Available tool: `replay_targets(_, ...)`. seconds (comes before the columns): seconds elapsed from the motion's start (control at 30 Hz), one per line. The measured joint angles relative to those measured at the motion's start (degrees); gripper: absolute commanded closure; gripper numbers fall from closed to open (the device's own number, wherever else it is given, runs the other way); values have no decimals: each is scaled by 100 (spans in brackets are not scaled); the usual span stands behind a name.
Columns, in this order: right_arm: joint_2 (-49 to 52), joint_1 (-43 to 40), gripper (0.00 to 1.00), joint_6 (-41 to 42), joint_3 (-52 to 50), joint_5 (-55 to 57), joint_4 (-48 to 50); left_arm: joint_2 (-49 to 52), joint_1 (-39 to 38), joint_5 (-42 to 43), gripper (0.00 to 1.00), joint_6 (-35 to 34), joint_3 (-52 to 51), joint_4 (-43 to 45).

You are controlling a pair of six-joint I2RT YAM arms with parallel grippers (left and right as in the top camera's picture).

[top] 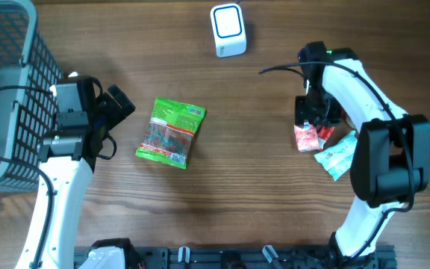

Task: Scan the item barcode
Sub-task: 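Carry the tissue pack right and drop it beside the stick pack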

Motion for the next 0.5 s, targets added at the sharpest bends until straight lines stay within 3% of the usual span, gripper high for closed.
replay_targets(0.07, -4, 0, 42, -7, 310, -142, -46, 0, 0, 0, 0, 0, 0, 0)
replay_targets(0.1, -15, 0, 52, -39, 439, -273, -61, 0, 0, 0, 0, 0, 0, 0)
replay_targets(0.17, -83, 0, 94, -203, 621, -706, -63, 0, 0, 0, 0, 0, 0, 0)
replay_targets(0.37, -271, 39, 96, -619, 544, -1902, 63, 0, 0, 0, 0, 0, 0, 0)
replay_targets(0.5, -282, 155, 95, -673, -146, -2155, 734, 0, 0, 0, 0, 0, 0, 2)
